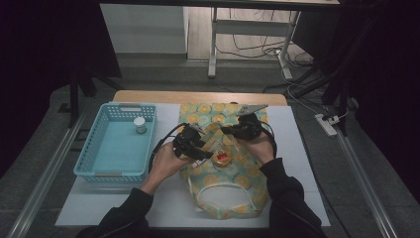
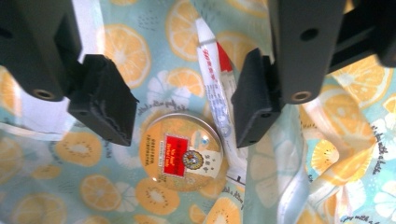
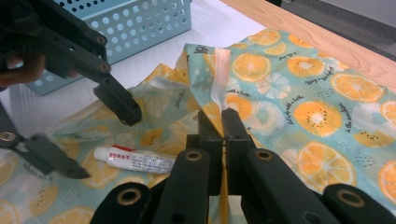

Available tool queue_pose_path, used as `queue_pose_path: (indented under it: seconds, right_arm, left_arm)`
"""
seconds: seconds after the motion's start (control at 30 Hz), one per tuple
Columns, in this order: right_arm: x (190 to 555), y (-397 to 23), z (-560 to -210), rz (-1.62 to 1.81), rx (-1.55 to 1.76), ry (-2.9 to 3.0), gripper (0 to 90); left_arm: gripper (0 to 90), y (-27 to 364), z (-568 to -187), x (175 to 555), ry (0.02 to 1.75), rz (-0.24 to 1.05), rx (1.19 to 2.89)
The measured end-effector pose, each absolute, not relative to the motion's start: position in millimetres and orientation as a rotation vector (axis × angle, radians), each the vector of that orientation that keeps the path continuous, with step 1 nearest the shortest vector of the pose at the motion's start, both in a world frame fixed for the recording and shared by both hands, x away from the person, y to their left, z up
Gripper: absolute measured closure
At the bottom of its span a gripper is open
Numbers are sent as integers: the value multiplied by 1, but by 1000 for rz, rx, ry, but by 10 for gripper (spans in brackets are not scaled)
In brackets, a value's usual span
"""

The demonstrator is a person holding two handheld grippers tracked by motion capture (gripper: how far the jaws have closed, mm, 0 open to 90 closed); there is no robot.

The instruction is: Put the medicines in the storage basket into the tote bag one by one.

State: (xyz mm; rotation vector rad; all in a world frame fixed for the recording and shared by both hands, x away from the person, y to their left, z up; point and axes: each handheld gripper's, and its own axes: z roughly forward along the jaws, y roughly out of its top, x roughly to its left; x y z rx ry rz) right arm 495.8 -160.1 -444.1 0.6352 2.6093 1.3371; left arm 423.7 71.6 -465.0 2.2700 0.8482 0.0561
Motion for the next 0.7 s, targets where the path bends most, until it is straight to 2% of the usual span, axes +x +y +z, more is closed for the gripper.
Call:
queue_pose_path:
  seconds: [0.37,0.57,0.7]
  right_arm:
    - [496,-163,-442,1346,638,2602,895]
    - [493,-163,-439,1358,627,2601,895]
    - [492,-162,-438,1362,621,2602,895]
  left_arm:
    - [219,95,-447,419,860,36,2174]
    - [105,103,-448,422,881,52,2187]
    - [65,113,-450,424,904,63,2179]
